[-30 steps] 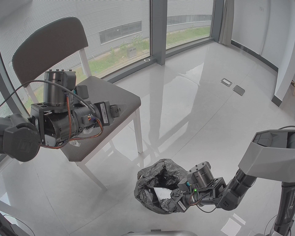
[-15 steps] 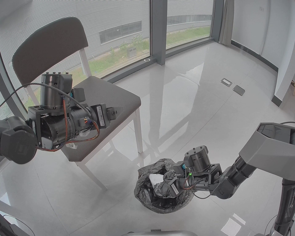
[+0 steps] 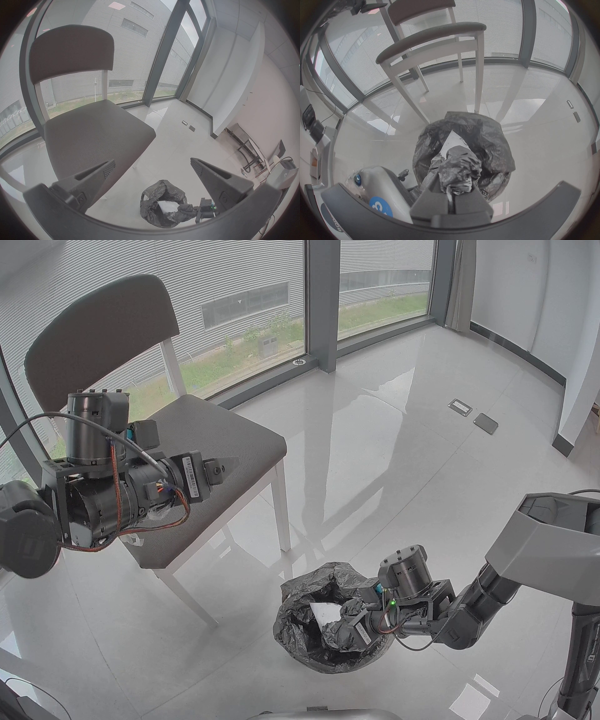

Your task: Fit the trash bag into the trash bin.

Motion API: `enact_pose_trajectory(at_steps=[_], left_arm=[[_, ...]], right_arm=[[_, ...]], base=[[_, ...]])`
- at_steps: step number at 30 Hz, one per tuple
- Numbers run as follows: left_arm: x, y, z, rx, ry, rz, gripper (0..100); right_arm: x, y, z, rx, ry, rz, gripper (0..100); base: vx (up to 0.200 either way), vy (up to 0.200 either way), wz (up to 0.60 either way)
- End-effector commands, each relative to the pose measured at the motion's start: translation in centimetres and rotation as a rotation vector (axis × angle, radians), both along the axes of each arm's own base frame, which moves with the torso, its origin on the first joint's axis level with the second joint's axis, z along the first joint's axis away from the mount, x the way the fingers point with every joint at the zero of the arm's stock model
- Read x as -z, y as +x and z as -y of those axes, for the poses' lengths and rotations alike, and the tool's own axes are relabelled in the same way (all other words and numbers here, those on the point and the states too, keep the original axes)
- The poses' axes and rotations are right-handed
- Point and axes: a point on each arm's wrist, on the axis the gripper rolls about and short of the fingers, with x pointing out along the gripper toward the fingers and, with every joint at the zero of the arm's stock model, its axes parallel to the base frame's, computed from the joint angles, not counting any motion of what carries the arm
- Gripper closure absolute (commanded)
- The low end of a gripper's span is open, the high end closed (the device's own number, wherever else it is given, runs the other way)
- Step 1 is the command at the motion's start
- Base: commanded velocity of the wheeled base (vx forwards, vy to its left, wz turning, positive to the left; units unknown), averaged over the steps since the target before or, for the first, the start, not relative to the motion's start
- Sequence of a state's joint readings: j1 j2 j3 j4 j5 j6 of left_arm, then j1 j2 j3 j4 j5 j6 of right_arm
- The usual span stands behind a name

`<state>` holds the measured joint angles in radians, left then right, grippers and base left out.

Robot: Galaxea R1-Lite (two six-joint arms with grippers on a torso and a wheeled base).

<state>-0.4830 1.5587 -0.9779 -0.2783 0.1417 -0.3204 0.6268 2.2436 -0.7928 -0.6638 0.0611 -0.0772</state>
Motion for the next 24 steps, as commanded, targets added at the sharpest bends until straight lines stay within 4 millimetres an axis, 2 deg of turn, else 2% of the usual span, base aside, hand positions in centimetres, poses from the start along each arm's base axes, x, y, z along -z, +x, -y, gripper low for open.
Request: enact_pose_trajectory(at_steps=[1, 6, 15, 24], left_arm=[[-0.1, 0.0, -0.1, -0.001, -0.003, 0.004, 0], [-0.1, 0.0, -0.1, -0.001, -0.002, 0.003, 0], [-0.1, 0.0, -0.1, -0.002, -0.002, 0.003, 0], [0.0, 0.0, -0.3, -0.009, -0.002, 0.000, 0]], right_arm=[[0.8, 0.2, 0.2, 0.006, -0.010, -0.013, 100], [0.3, 1.3, -0.4, 0.010, 0.003, 0.007, 100], [1.8, 2.5, -0.6, 0.023, -0.033, -0.036, 100], [2.6, 5.4, -2.7, 0.025, 0.005, 0.025, 100]], base=[[0.000, 0.000, 0.00], [0.000, 0.000, 0.00], [0.000, 0.000, 0.00], [0.000, 0.000, 0.00]])
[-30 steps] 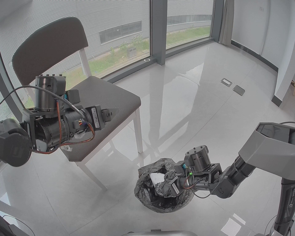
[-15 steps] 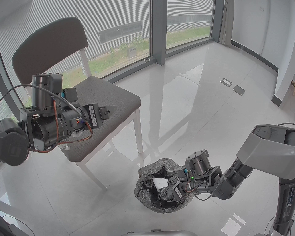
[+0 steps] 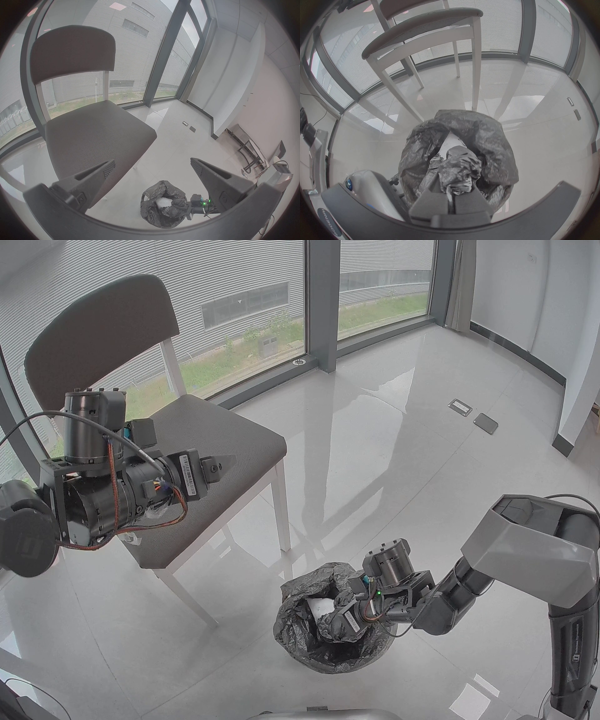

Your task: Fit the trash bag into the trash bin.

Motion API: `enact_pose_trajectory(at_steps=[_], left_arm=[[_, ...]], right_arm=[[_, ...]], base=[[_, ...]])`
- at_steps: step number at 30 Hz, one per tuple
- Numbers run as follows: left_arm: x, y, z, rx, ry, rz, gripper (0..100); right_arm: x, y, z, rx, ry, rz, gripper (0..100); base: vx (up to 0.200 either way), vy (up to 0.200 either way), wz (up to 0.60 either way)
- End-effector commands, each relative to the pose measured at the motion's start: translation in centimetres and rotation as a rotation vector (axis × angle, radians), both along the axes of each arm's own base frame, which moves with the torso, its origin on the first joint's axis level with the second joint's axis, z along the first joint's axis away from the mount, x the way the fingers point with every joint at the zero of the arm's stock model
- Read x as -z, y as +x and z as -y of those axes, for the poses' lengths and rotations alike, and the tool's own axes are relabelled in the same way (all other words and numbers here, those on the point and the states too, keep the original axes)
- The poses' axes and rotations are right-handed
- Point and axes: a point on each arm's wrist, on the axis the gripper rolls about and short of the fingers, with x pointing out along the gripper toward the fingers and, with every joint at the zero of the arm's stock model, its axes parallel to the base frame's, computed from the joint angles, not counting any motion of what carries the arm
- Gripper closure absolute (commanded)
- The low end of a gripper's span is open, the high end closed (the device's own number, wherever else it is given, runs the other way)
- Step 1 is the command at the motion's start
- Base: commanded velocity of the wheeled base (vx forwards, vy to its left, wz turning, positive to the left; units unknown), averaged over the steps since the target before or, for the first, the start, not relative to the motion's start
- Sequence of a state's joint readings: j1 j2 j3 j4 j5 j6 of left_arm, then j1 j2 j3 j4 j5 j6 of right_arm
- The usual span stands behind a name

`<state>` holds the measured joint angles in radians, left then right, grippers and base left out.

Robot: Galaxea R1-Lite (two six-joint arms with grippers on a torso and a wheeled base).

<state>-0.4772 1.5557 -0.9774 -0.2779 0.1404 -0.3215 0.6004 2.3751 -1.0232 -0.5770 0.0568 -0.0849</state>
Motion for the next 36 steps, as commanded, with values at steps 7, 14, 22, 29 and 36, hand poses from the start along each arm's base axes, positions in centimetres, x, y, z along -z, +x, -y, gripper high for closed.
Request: enact_pose_trajectory(at_steps=[7, 14, 22, 29, 36], left_arm=[[0.2, 0.1, -0.3, -0.010, 0.002, -0.004, 0], [0.4, 0.0, -0.3, -0.011, 0.003, -0.010, 0], [0.7, -0.7, -0.7, -0.011, 0.003, -0.011, 0], [-0.8, -1.4, -2.4, -0.054, 0.002, 0.026, 0], [-4.3, -5.1, -5.9, -0.159, 0.052, 0.074, 0]], right_arm=[[0.4, 1.6, -1.4, 0.006, 0.029, 0.041, 0], [0.1, 1.6, -1.4, 0.013, 0.038, 0.057, 0], [-3.8, 0.4, -0.4, 0.045, 0.056, 0.123, 0], [-10.5, -1.6, 3.2, 0.166, 0.091, 0.242, 0], [-18.6, -4.7, 10.3, 0.418, 0.149, 0.440, 0]], base=[[0.000, 0.000, 0.00], [0.000, 0.000, 0.00], [0.000, 0.000, 0.00], [0.000, 0.000, 0.00], [0.000, 0.000, 0.00]])
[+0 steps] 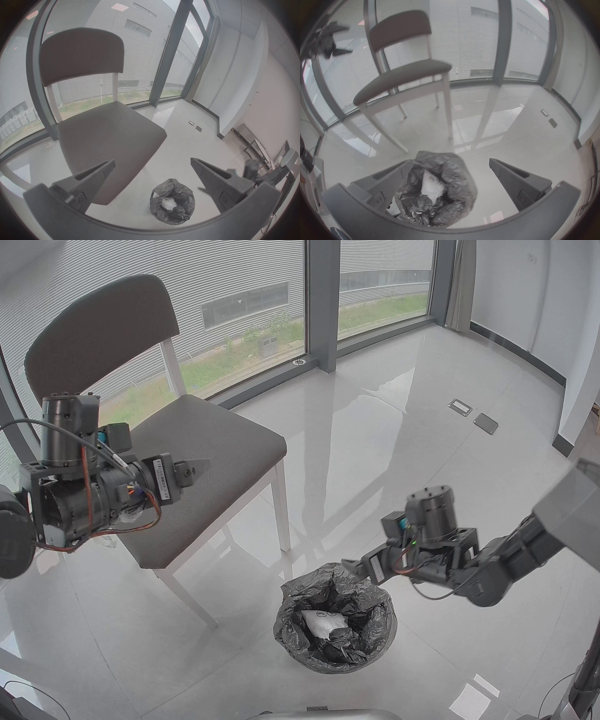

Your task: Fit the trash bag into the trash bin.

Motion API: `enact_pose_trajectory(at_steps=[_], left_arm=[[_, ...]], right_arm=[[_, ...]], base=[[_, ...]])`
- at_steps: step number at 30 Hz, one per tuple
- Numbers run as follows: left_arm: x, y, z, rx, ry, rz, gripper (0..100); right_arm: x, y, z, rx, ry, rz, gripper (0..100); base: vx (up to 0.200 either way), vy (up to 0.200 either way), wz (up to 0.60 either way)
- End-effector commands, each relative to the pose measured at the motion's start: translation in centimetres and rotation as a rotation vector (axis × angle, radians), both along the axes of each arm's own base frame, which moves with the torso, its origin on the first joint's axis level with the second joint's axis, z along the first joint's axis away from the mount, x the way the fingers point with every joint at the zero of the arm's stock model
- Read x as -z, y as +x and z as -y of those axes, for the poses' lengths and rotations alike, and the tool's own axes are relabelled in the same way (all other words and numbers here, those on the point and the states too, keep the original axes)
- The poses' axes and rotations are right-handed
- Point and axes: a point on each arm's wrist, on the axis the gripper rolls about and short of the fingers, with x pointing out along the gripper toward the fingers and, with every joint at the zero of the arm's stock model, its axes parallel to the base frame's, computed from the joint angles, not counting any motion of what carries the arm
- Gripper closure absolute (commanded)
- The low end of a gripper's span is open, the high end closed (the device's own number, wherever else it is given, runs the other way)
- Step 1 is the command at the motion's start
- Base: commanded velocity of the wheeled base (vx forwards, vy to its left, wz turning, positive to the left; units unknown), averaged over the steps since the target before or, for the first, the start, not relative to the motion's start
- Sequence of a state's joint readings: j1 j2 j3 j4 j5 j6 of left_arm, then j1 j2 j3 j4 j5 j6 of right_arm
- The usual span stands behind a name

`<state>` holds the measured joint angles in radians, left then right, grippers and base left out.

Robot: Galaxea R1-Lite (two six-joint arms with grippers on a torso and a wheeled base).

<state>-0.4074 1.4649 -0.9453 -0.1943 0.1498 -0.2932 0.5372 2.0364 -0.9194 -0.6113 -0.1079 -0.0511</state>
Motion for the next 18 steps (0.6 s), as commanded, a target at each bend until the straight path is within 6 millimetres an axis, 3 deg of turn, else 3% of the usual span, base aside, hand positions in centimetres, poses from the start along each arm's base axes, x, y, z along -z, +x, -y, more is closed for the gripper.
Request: enact_pose_trajectory(at_steps=[1, 4, 9, 13, 18], left_arm=[[-4.5, -5.1, -3.8, -0.121, 0.045, 0.119, 0], [-6.2, -8.3, -5.1, -0.166, 0.097, 0.170, 0], [-7.4, -16.0, -7.9, -0.198, 0.134, 0.173, 0], [-6.3, -21.7, -10.0, -0.251, 0.151, 0.167, 0], [-5.1, -27.1, -11.8, -0.316, 0.153, 0.181, 0]], right_arm=[[-8.9, -5.3, 8.2, 0.279, 0.089, 0.218, 0], [-11.4, -9.0, 11.3, 0.390, 0.104, 0.311, 0], [-14.6, -18.5, 15.5, 0.472, 0.088, 0.401, 0], [-14.5, -27.2, 18.1, 0.482, 0.025, 0.367, 0], [-13.3, -34.5, 20.1, 0.567, -0.028, 0.315, 0]], base=[[0.000, 0.000, 0.00], [0.000, 0.000, 0.00], [0.000, 0.000, 0.00], [0.000, 0.000, 0.00], [0.000, 0.000, 0.00]])
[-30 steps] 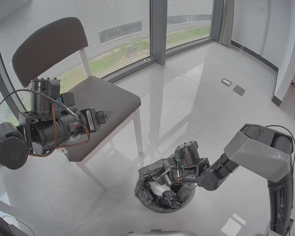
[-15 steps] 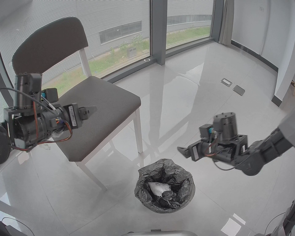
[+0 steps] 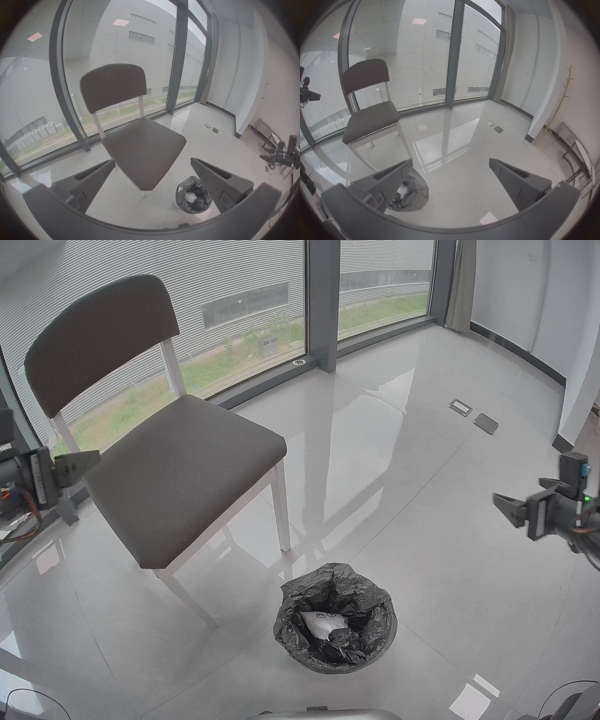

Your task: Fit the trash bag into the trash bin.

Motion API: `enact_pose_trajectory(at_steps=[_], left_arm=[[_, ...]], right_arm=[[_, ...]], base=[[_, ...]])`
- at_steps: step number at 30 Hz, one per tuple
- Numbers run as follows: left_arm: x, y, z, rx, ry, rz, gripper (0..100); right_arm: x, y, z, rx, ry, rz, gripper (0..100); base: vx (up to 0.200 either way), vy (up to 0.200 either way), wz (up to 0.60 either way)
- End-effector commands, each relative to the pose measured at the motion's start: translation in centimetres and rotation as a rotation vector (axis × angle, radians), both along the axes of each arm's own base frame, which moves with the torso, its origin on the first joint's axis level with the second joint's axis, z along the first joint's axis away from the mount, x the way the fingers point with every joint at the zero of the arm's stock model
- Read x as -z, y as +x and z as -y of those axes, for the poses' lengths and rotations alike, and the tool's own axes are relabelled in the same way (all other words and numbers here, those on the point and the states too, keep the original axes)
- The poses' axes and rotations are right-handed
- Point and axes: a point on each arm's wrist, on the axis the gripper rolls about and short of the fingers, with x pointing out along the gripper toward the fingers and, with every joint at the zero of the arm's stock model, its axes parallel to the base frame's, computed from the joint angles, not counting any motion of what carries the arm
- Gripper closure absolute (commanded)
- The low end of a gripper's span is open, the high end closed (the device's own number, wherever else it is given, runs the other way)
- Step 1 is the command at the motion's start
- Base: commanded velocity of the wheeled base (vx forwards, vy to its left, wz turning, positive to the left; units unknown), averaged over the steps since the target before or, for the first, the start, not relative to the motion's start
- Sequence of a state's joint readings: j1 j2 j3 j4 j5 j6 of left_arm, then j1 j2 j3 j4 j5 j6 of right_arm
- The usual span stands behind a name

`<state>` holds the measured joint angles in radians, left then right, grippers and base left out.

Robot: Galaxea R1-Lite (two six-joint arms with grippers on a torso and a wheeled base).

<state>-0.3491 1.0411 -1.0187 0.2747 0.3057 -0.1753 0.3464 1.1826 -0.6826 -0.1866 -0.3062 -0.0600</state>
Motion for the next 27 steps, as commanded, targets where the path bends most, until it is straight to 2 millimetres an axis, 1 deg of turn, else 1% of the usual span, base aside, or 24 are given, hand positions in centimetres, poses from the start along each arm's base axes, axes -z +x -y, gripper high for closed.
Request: enact_pose_trajectory(at_steps=[1, 2, 3, 6, 7, 8, 9, 12, 14, 16, 17, 18, 19, 21, 22, 23, 26, 27], left_arm=[[0.7, -15.7, -5.7, -0.145, 0.016, 0.129, 0], [1.3, -17.5, -5.9, -0.191, 0.021, 0.127, 0], [1.6, -18.2, -5.9, -0.213, 0.024, 0.122, 0], [2.6, -20.6, -5.9, -0.273, 0.025, 0.128, 0], [2.7, -21.0, -5.9, -0.280, 0.024, 0.130, 0], [3.1, -22.1, -5.8, -0.298, 0.026, 0.129, 0], [3.3, -22.8, -5.8, -0.310, 0.027, 0.129, 0], [3.6, -24.5, -5.6, -0.339, 0.028, 0.131, 0], [3.8, -25.2, -5.5, -0.350, 0.025, 0.143, 0], [3.9, -25.4, -5.5, -0.354, 0.024, 0.149, 0], [4.0, -25.7, -5.5, -0.355, 0.020, 0.162, 0], [4.0, -25.8, -5.5, -0.356, 0.019, 0.168, 0], [4.1, -25.9, -5.5, -0.354, 0.016, 0.177, 0], [4.4, -26.3, -5.5, -0.347, 0.009, 0.199, 0], [4.4, -26.4, -5.5, -0.347, 0.008, 0.201, 0], [4.6, -26.7, -5.5, -0.340, 0.003, 0.216, 0], [5.3, -27.1, -5.5, -0.338, 0.001, 0.227, 0], [5.6, -27.3, -5.4, -0.344, 0.002, 0.233, 0]], right_arm=[[0.2, -19.7, 6.7, 0.215, -0.032, 0.095, 0], [0.7, -21.7, 6.9, 0.260, -0.036, 0.078, 0], [1.1, -22.5, 6.9, 0.276, -0.038, 0.071, 0], [2.7, -24.5, 7.0, 0.274, -0.031, 0.075, 0], [2.9, -24.7, 7.0, 0.274, -0.030, 0.079, 0], [3.8, -25.3, 7.0, 0.281, -0.031, 0.074, 0], [4.3, -25.8, 7.0, 0.290, -0.031, 0.066, 0], [5.3, -27.4, 6.4, 0.353, -0.035, 0.021, 0], [6.1, -28.1, 6.2, 0.358, -0.017, 0.018, 0], [6.8, -28.3, 6.2, 0.347, -0.001, 0.039, 0], [8.3, -27.9, 6.0, 0.330, 0.022, 0.057, 0], [8.7, -27.3, 5.9, 0.342, 0.040, 0.064, 0], [8.9, -26.7, 5.9, 0.348, 0.071, 0.083, 0], [9.4, -25.0, 5.8, 0.352, 0.141, 0.151, 0], [9.6, -24.7, 5.8, 0.351, 0.147, 0.157, 0], [10.7, -22.9, 5.8, 0.333, 0.156, 0.192, 0], [12.9, -20.4, 5.8, 0.310, 0.158, 0.269, 0], [13.9, -19.6, 5.8, 0.303, 0.138, 0.289, 0]], base=[[0.000, 0.000, 0.00], [0.000, 0.000, 0.00], [0.000, 0.000, 0.00], [0.000, 0.000, 0.00], [0.000, 0.000, 0.00], [0.000, 0.000, 0.00], [0.000, 0.000, 0.00], [0.000, 0.000, 0.00], [0.000, 0.000, 0.00], [0.000, 0.000, 0.00], [0.000, 0.000, 0.00], [0.000, 0.000, 0.00], [0.000, 0.000, 0.00], [0.000, 0.000, 0.00], [0.000, 0.000, 0.00], [0.000, 0.000, 0.00], [0.000, 0.000, 0.00], [0.000, 0.000, 0.00]])
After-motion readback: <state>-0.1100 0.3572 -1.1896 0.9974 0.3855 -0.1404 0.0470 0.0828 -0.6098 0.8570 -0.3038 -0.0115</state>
